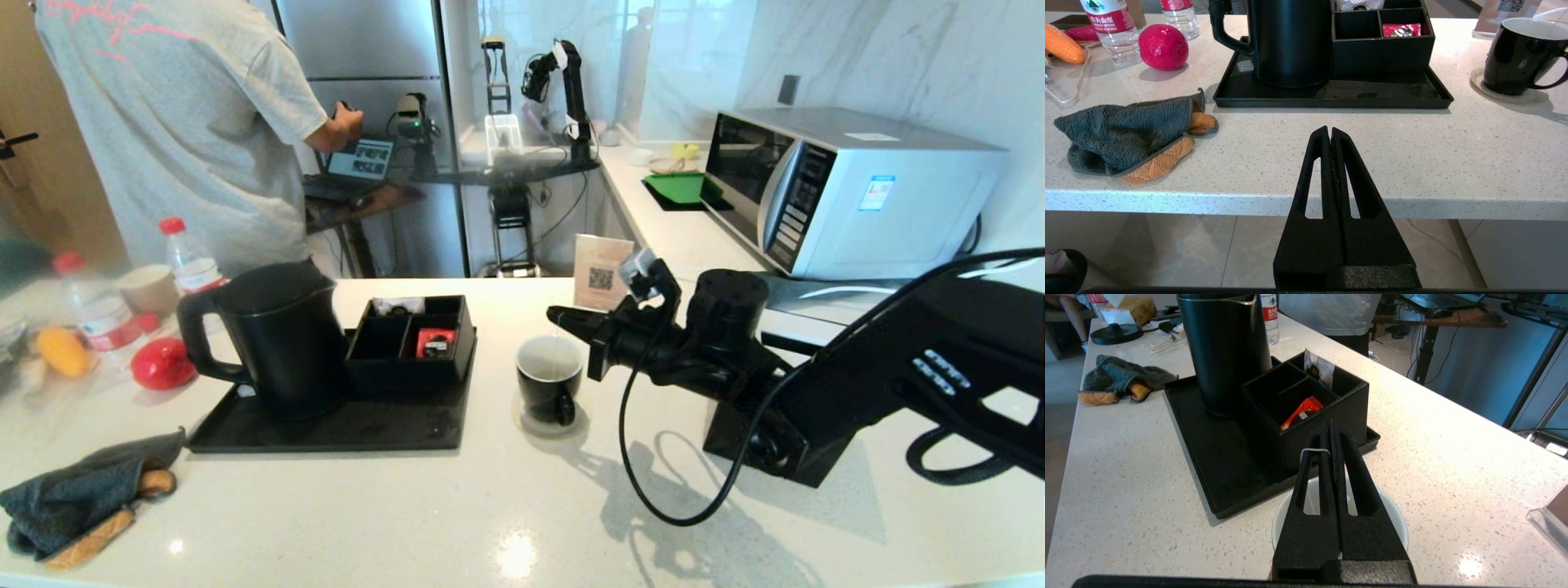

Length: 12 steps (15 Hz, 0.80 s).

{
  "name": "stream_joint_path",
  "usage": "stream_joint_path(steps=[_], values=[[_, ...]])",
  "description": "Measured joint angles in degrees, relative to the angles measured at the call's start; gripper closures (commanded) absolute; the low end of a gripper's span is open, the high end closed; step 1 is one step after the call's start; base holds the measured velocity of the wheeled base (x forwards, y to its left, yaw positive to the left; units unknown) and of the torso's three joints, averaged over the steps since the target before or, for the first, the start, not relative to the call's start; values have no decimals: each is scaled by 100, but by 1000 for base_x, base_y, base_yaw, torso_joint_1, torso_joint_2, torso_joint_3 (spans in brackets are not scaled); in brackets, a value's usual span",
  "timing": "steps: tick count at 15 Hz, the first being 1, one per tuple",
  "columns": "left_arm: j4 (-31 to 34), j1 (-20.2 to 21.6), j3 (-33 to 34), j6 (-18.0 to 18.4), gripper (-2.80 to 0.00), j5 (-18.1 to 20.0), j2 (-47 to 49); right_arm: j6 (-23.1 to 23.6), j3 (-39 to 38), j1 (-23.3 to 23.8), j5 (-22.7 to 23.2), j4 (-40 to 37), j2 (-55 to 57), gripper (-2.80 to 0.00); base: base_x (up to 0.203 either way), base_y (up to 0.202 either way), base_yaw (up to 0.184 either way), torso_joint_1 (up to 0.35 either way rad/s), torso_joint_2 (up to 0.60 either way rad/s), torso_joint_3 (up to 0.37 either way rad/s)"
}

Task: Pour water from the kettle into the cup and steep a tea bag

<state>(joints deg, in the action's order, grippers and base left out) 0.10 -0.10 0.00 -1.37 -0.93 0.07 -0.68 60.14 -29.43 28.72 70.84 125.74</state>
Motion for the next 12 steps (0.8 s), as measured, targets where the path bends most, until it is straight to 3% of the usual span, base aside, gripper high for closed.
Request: stream_joint_path(steps=[9,12], values=[[0,0,0,-1,0,-1,-2,16,1221,82,-8,-1168,-678,0,0,0,0,0,0,0],[0,0,0,-1,0,-1,-2,222,1364,83,-9,-1326,-752,0,0,0,0,0,0,0]])
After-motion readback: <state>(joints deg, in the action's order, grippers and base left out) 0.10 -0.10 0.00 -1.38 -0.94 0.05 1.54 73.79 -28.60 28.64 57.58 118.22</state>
